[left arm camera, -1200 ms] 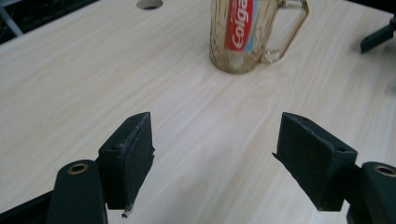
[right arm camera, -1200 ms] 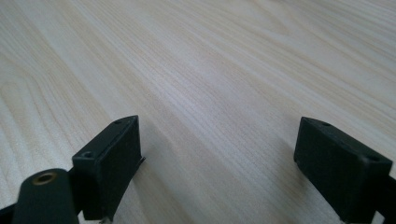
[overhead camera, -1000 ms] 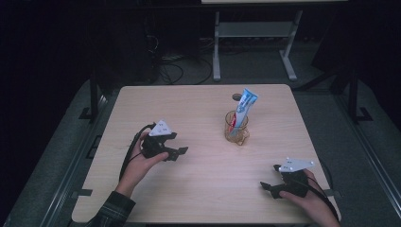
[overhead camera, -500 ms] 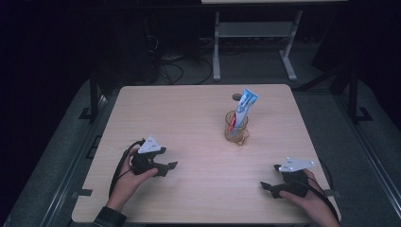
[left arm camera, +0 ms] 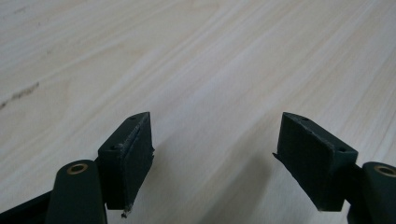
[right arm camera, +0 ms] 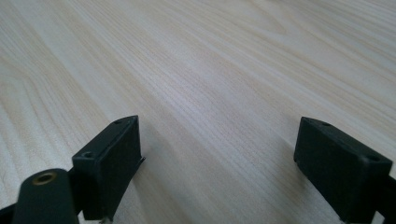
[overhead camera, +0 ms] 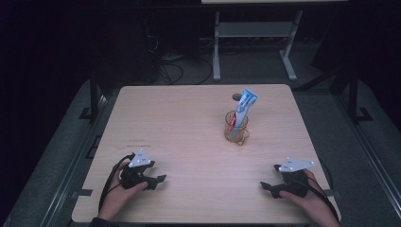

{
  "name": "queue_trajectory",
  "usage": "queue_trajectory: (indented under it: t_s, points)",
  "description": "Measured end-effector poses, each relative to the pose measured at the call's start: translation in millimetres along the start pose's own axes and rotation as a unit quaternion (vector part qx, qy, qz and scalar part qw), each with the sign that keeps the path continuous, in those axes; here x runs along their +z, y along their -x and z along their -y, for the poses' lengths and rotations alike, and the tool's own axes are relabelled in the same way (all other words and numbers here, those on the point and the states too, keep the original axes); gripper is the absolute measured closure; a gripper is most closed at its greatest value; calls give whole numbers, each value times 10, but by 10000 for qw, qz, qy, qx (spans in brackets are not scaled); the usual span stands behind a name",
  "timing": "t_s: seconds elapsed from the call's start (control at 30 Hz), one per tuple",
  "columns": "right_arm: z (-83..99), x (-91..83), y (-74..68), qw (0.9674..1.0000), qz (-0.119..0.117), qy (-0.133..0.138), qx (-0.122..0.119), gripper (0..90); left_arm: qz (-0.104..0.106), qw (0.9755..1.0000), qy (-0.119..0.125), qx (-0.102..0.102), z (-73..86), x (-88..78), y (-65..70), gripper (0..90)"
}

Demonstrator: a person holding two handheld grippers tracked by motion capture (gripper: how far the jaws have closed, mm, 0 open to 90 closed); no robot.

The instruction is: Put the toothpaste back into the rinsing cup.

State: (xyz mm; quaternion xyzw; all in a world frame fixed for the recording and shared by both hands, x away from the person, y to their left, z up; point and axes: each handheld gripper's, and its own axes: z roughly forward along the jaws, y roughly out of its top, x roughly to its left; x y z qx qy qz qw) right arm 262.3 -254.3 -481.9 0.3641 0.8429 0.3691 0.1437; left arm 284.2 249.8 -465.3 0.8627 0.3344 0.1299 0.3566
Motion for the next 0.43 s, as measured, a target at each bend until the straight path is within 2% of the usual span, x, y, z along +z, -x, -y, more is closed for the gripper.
queue_trajectory:
  t_s: [0.1, 0.43]
  points:
    - [0, 0, 0, 10000, 5, -2, 3, 139, -52, 10000, -40, 72, 61, -4, 8, 248]
    - [1, 0, 1, 10000, 4, -1, -7, 139, 1, 9997, 221, 129, 145, -10, -3, 207]
